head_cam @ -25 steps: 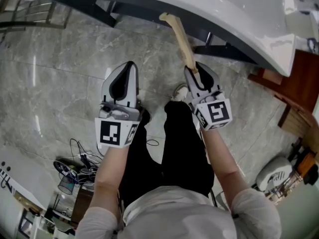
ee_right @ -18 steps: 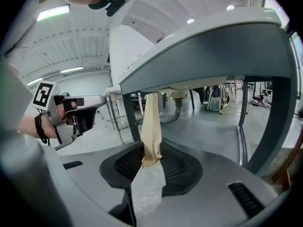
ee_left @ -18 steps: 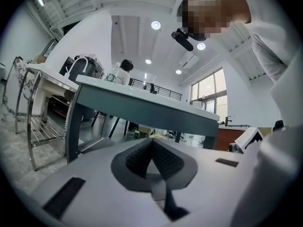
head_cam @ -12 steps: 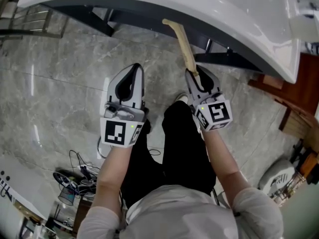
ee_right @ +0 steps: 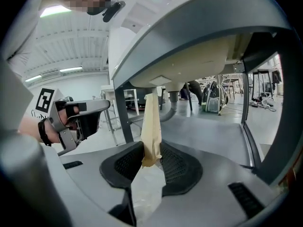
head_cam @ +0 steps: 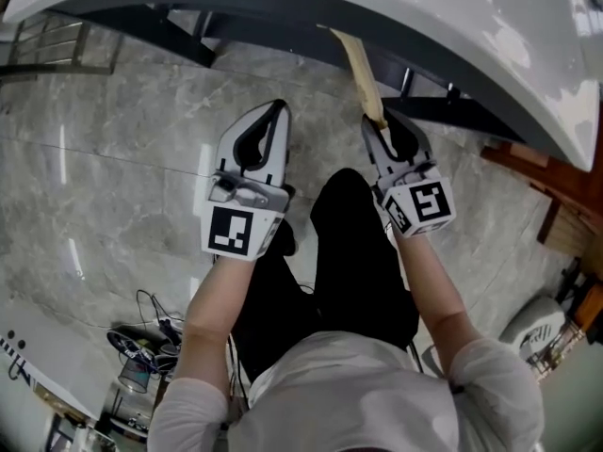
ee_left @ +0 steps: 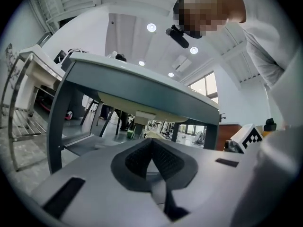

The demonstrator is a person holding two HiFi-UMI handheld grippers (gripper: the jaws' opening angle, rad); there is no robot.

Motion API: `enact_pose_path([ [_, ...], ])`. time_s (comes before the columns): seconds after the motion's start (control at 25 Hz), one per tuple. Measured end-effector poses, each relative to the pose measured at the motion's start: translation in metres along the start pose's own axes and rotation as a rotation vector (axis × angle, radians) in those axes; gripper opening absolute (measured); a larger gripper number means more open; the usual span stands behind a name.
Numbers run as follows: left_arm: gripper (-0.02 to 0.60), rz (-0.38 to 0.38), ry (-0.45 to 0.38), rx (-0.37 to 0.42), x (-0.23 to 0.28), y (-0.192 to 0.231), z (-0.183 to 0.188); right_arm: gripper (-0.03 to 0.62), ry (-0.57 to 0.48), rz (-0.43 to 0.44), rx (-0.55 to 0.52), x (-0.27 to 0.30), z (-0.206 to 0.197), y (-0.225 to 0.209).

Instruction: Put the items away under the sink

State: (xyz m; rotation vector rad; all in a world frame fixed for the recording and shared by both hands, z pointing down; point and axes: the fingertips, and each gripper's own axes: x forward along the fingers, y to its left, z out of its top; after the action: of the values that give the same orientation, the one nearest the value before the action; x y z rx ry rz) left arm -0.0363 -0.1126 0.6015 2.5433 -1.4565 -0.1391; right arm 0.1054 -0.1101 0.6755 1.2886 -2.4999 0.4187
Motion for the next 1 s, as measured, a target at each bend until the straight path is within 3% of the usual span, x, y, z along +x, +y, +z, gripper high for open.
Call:
enact_pose_path([
  [0.12, 0.003, -0.004, 0.002, 0.023, 0.011, 0.012, -0.008, 0.129, -0.003, 0.018, -0.02, 0.017, -0.003, 0.0],
  [0.48, 0.003, 0.029, -0.037, -0.018, 0.028, 0.032, -0.024, 0.129, -0.001, 0.031, -0.018, 0.041, -0.011, -0.001],
  [1.0, 0.003, 0.041, -0.072, -0.039, 0.037, 0.042, -0.037, 0.127, -0.02, -0.056, 0.052, 0.071, -0.017, -0.035],
])
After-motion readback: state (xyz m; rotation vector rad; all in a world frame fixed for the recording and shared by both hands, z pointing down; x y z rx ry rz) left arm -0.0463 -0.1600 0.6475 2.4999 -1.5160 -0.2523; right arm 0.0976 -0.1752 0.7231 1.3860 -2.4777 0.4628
